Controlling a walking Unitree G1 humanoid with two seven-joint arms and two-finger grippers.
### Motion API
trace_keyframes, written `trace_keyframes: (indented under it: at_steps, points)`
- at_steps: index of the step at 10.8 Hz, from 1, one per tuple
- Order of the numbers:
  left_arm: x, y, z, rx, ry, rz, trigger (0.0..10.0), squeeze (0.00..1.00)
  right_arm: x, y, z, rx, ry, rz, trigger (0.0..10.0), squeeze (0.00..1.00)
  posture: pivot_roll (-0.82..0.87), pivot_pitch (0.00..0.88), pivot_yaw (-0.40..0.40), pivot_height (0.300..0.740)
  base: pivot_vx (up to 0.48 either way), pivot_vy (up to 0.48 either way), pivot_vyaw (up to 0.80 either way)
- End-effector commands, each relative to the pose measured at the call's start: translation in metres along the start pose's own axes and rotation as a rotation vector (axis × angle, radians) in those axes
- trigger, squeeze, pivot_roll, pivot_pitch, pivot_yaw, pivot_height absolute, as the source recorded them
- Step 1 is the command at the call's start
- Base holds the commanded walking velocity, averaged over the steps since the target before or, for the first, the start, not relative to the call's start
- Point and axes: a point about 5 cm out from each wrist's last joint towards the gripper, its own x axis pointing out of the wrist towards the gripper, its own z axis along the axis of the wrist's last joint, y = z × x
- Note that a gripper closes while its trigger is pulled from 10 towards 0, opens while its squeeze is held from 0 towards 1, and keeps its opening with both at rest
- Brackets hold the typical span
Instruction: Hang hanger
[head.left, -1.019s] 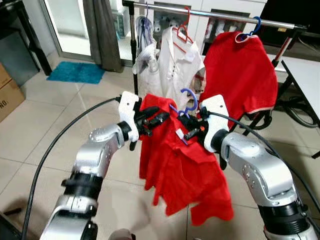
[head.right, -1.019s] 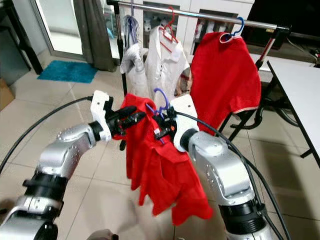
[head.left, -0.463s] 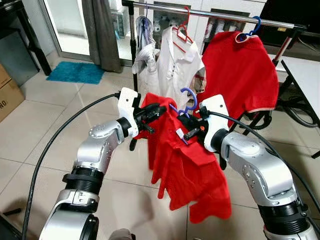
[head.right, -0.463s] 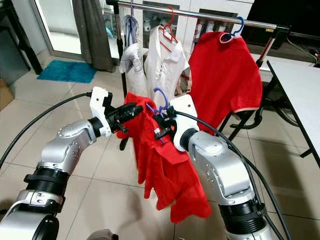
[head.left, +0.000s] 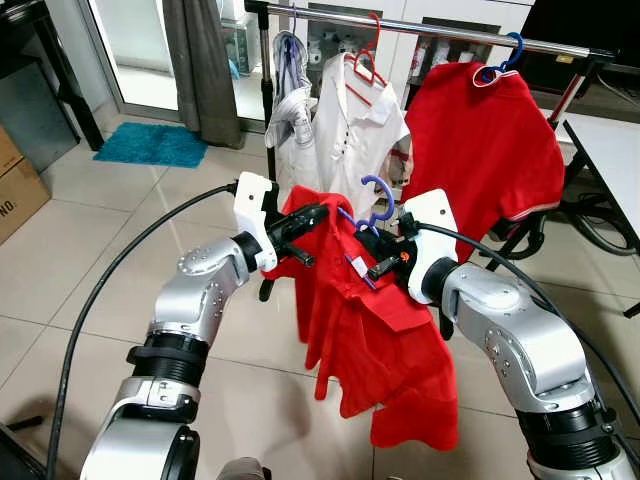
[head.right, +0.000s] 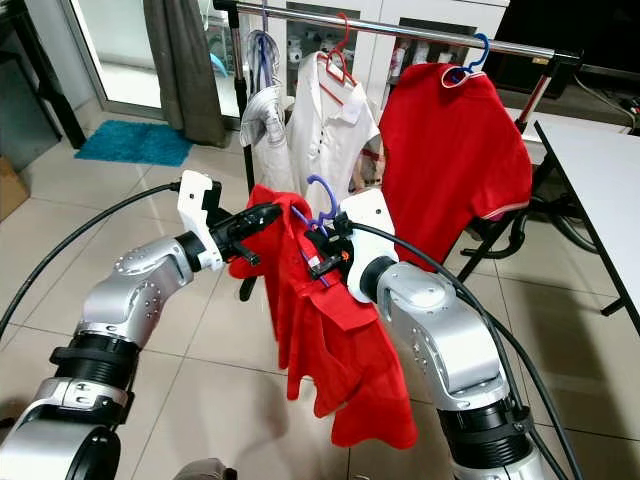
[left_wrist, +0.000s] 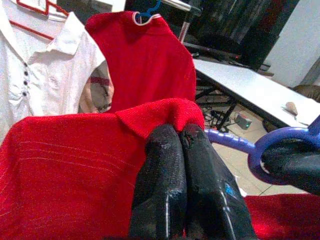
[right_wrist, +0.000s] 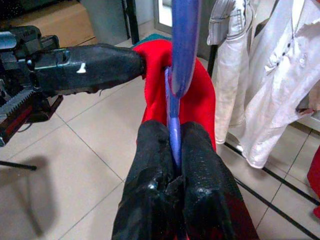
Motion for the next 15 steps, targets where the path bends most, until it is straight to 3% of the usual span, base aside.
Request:
trace_keyframes:
  at_steps: [1, 4, 7, 10, 12, 13, 15]
  points:
    - [0.000, -0.003, 0.005, -0.004, -0.026, -0.014, 0.0, 0.00, -0.002, -0.002, 0.013, -0.034, -0.055, -0.017, 0.0, 0.00, 0.05, 0.000, -0.019, 0.740, 0.000, 0.000, 0.00]
    - [-0.002, -0.009, 0.010, -0.024, -0.069, -0.059, 0.0, 0.00, -0.001, -0.005, 0.005, -0.036, -0.002, -0.034, 0.0, 0.00, 0.05, 0.000, -0.023, 0.740, 0.000, 0.000, 0.00]
    - [-0.012, -0.022, 0.030, 0.010, -0.123, -0.126, 0.0, 0.00, -0.005, -0.020, -0.016, -0.037, 0.111, -0.128, 0.0, 0.00, 0.05, 0.000, -0.018, 0.740, 0.000, 0.000, 0.00]
    - [-0.021, -0.028, 0.017, 0.016, -0.062, -0.138, 0.0, 0.00, -0.004, -0.033, -0.007, -0.042, 0.059, -0.208, 0.0, 0.00, 0.06, 0.000, -0.022, 0.740, 0.000, 0.000, 0.00]
    - [-0.021, -0.012, -0.009, 0.029, 0.040, 0.059, 0.0, 0.00, -0.004, -0.034, 0.017, -0.031, -0.058, -0.201, 0.0, 0.00, 0.06, 0.000, -0.024, 0.740, 0.000, 0.000, 0.00]
    - [-0.021, 0.000, -0.011, 0.092, 0.065, 0.174, 0.0, 0.00, -0.005, -0.033, 0.021, -0.030, -0.076, -0.190, 0.0, 0.00, 0.05, 0.000, -0.021, 0.740, 0.000, 0.000, 0.00]
    - [-0.018, 0.005, -0.007, 0.118, 0.052, 0.220, 0.0, 0.00, -0.005, -0.032, 0.021, -0.027, -0.081, -0.176, 0.0, 0.00, 0.05, 0.000, -0.018, 0.740, 0.000, 0.000, 0.00]
